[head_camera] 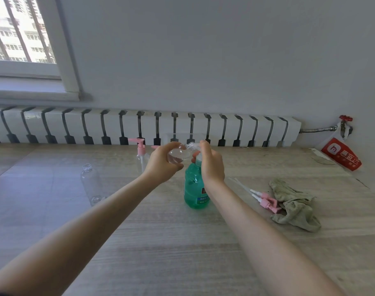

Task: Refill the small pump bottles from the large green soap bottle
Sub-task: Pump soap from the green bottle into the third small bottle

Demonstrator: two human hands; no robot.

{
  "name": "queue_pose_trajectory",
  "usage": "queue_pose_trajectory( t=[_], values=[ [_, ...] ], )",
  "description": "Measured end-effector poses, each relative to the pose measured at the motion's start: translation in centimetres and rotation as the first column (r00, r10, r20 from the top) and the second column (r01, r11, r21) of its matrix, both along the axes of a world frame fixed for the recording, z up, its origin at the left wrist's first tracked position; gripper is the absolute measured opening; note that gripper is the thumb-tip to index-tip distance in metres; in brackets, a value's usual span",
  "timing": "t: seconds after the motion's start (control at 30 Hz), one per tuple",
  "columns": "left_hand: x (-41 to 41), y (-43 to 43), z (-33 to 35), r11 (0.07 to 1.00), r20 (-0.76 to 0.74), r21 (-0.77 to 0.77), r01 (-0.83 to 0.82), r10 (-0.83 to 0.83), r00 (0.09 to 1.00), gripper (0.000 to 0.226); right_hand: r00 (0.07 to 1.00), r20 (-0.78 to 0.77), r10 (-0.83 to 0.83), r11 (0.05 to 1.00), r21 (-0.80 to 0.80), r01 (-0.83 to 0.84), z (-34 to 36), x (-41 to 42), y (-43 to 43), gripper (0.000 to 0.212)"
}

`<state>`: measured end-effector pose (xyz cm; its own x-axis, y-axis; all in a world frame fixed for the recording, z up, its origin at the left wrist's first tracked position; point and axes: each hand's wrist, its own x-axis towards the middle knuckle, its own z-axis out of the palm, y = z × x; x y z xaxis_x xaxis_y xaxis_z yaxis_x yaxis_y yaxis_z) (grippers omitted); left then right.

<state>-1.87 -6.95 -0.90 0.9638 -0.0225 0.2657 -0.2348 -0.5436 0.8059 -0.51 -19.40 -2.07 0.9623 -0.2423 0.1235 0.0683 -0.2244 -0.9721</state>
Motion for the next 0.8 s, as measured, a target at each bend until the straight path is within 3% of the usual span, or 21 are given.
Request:
queue_pose_trajectory(
  t=[0.23,0.53,0.8],
  values=[
    [-0.09,-0.15,0.26,0.998,-0.036,-0.067,0.004,-0.006,0.999,0.058,1.0,-0.003,0.01,1.0,0.01,-0.01,0.29,-0.29,0.06,0.06],
    [-0.18,-0.25,0.34,0.997,-0.045,-0.075,-0.002,-0.002,0.999,0.059,1.0,-0.007,0.009,1.0,-0.02,-0.009,0.73,-0.27,0.03,0.041],
    [-0.21,-0.28,-0.18,0.997,-0.038,-0.071,0.006,-0.009,0.999,0.052,1.0,0.001,0.007,0.998,-0.058,-0.007,0.76,0.06,0.2,0.041]
  ],
)
